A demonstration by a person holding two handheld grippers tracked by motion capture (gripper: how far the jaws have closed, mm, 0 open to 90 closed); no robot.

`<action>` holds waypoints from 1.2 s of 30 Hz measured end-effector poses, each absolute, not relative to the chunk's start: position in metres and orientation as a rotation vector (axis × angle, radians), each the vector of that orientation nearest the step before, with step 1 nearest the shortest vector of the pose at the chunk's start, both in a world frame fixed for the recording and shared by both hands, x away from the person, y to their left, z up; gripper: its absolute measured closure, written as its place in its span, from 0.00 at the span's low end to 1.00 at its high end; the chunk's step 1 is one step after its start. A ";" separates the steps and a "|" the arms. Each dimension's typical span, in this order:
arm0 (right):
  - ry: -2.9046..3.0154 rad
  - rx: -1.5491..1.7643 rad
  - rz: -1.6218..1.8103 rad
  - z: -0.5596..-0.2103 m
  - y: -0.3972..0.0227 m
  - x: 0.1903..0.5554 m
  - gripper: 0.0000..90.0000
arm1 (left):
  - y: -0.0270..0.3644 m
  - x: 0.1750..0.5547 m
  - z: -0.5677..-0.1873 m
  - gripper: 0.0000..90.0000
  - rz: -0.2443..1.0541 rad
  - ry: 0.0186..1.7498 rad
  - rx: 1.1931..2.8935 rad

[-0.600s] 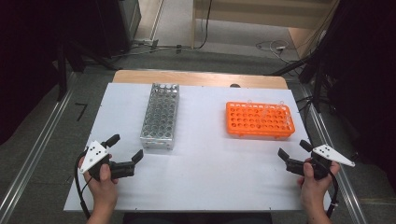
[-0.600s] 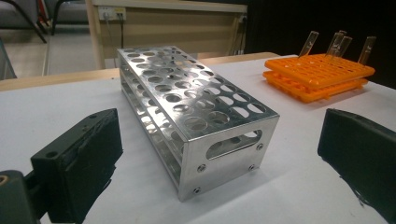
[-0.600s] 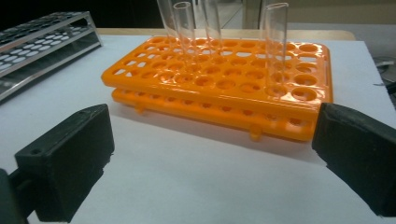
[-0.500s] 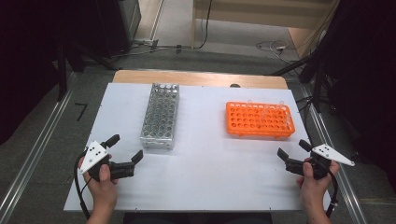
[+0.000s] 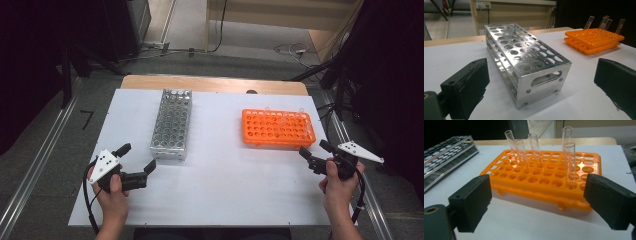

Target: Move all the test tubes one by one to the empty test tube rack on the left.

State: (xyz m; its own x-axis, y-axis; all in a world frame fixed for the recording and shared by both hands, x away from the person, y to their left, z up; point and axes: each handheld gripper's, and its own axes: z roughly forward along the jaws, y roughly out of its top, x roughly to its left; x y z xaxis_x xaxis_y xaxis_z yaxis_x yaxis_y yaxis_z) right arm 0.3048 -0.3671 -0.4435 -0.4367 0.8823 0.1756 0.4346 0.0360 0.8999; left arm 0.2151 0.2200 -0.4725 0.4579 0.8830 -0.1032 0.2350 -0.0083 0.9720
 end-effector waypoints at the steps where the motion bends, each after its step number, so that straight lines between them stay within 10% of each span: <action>1: 1.899 1.323 1.385 -0.443 -0.367 0.307 0.08 | 0.220 0.215 -0.473 0.00 0.685 1.019 1.527; 36: 1.868 1.428 1.103 -0.475 -0.359 0.378 0.79 | 0.215 0.215 -0.474 0.00 0.675 1.023 1.545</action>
